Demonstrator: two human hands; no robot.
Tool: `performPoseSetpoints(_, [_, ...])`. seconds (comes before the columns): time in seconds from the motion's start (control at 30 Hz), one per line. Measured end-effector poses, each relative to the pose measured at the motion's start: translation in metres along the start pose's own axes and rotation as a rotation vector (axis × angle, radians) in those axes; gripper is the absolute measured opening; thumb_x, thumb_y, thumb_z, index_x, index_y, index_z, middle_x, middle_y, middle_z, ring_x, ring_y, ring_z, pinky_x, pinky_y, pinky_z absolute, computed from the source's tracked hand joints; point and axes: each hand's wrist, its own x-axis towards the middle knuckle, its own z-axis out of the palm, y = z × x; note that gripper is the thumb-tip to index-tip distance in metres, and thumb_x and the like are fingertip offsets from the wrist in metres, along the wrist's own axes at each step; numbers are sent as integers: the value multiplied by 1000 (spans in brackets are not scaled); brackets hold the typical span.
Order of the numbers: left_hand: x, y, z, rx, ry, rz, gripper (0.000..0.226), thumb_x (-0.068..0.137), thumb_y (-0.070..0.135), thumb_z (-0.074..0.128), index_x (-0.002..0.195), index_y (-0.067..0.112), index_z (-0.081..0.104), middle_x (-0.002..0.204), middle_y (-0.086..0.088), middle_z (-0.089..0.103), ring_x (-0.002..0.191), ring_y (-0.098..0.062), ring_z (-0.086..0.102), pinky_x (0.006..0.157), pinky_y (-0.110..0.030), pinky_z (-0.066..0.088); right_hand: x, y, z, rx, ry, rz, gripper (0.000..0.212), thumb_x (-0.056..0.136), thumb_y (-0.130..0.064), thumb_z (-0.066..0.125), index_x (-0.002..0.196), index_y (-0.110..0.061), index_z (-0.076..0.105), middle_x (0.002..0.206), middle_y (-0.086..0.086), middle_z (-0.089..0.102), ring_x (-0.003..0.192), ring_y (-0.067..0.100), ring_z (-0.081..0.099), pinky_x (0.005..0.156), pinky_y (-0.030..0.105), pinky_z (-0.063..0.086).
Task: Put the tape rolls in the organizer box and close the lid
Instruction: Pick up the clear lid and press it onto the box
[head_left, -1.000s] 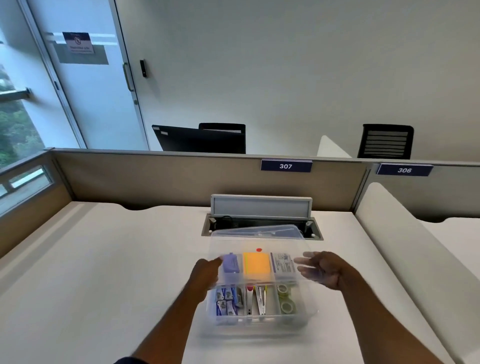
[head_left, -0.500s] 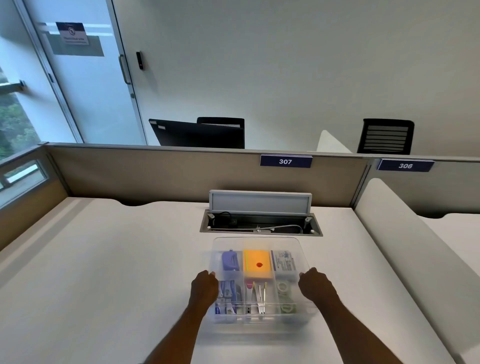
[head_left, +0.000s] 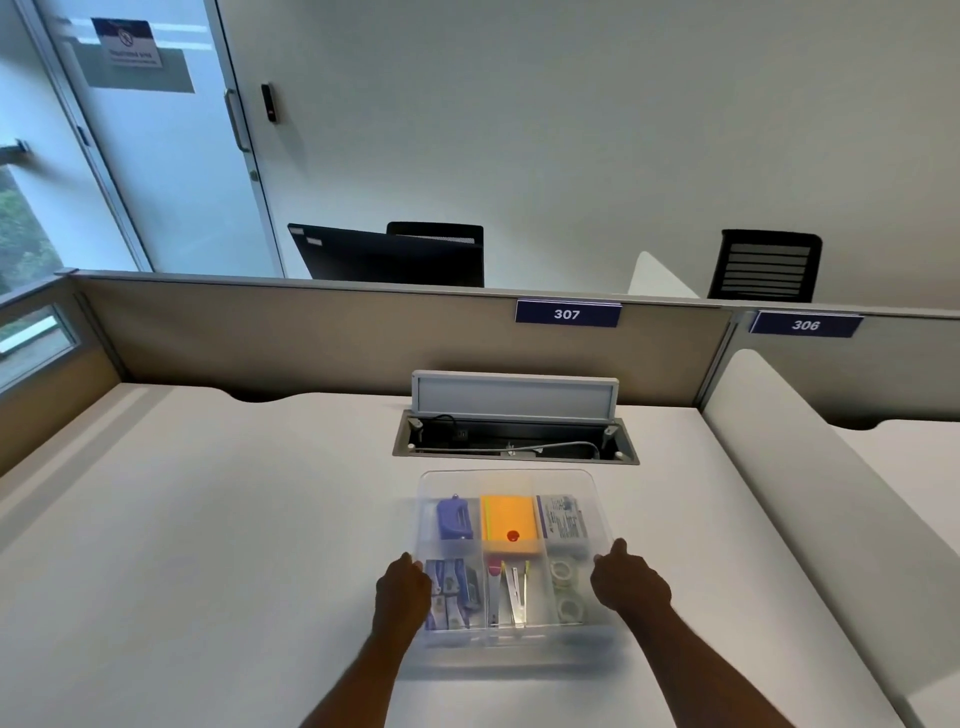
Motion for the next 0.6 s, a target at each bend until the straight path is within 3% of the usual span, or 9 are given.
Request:
performPoseSetpoints(0.17, [-4, -4, 11, -72, 85, 13, 37, 100, 10, 38, 134, -3, 44, 130, -25, 58, 120, -40, 55, 104, -43, 41, -2, 4, 6, -55, 20, 14, 54, 98, -44, 29, 143, -14, 26, 129, 15, 61, 118, 38, 57, 99, 44, 45])
performPoseSetpoints(0.33, [-8, -12, 21, -114, 182, 52, 41, 101, 19, 36, 140, 6, 41, 125, -23, 62, 112, -42, 60, 102, -49, 44, -11, 17, 22, 185, 77, -10, 58, 99, -49, 25, 151, -25, 12, 118, 15, 66, 105, 34, 65, 94, 43, 48])
performPoseSetpoints(0.6, [0, -16, 29, -84, 239, 66, 41, 101, 25, 35, 140, 14, 43, 122, -19, 65, 108, -41, 63, 99, -54, 46, -10, 26, 34, 310, 114, -52, 58, 99, -49, 26, 151, -28, 12, 112, 12, 68, 94, 30, 68, 86, 40, 54])
